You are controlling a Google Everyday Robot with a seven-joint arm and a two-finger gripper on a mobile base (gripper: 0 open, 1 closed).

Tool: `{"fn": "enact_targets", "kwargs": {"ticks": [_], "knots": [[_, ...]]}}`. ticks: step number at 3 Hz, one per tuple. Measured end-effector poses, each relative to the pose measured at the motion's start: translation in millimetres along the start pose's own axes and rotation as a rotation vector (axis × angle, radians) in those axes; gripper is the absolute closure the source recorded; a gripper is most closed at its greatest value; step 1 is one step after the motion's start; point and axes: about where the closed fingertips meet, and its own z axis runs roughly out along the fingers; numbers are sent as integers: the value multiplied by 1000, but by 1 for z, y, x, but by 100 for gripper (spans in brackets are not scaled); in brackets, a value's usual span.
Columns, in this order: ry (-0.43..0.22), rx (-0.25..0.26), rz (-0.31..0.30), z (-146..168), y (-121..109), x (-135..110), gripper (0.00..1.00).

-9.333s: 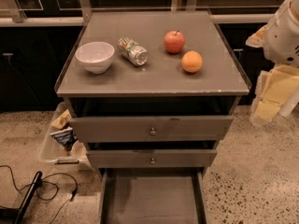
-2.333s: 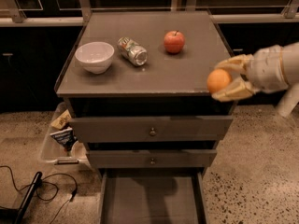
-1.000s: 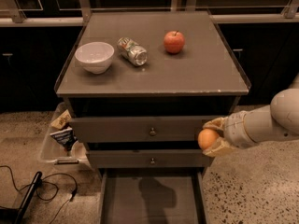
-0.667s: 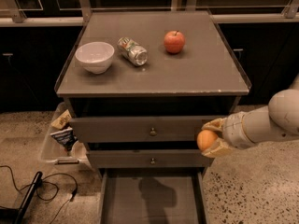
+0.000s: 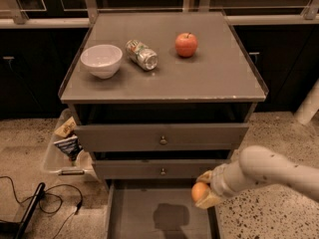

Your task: Place orange into bottom drawer

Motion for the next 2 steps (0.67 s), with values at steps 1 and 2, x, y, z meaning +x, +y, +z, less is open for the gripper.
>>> {"fn": "enact_targets", "kwargs": {"ticks": [1,2], "knots": [[4,-25,31,80,14,24,100],[10,-37,44,138,16,40,100]]}}
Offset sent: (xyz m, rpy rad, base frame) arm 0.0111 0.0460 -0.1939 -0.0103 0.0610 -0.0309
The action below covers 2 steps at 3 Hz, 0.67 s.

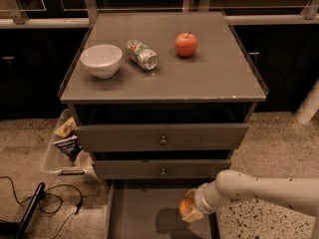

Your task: Place orange into bottom drawer

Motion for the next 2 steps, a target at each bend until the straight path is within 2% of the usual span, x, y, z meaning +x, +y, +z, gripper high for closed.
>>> {"fn": "enact_targets", "kwargs": {"ticks": [1,2], "knots": [[0,0,0,0,0,0,100],[22,0,42,27,-6,12,100]]}}
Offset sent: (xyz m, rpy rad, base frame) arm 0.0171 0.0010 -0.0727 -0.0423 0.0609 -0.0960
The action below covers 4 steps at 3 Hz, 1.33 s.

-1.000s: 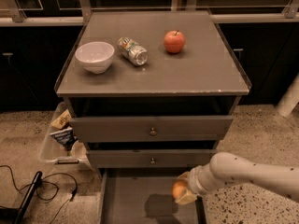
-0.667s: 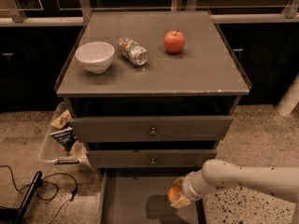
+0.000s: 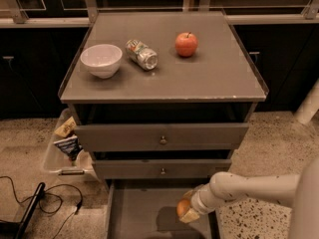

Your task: Place orange into bottom drawer

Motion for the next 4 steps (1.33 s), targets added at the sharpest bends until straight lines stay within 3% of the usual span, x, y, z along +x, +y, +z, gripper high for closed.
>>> {"fn": "enact_targets", "kwargs": {"ticks": [1,2,4], "knots": [[19,26,35,44,-23,17,100],[-4,54,48,82,-43,30,100],[-118,98,82,132,-57,64,100]]}}
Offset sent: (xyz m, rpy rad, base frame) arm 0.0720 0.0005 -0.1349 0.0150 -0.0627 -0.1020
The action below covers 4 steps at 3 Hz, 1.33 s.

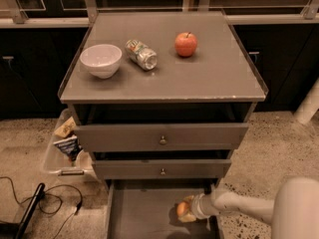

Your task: Place orange into bottom drawer

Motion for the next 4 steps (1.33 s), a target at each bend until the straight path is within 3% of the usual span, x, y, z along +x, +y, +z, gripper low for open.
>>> {"fn": "enact_targets", "kwargs": {"ticks": [2,4], "knots": [[-106,29,65,30,-11,39,100],[-128,16,52,60,-20,30,100]]}}
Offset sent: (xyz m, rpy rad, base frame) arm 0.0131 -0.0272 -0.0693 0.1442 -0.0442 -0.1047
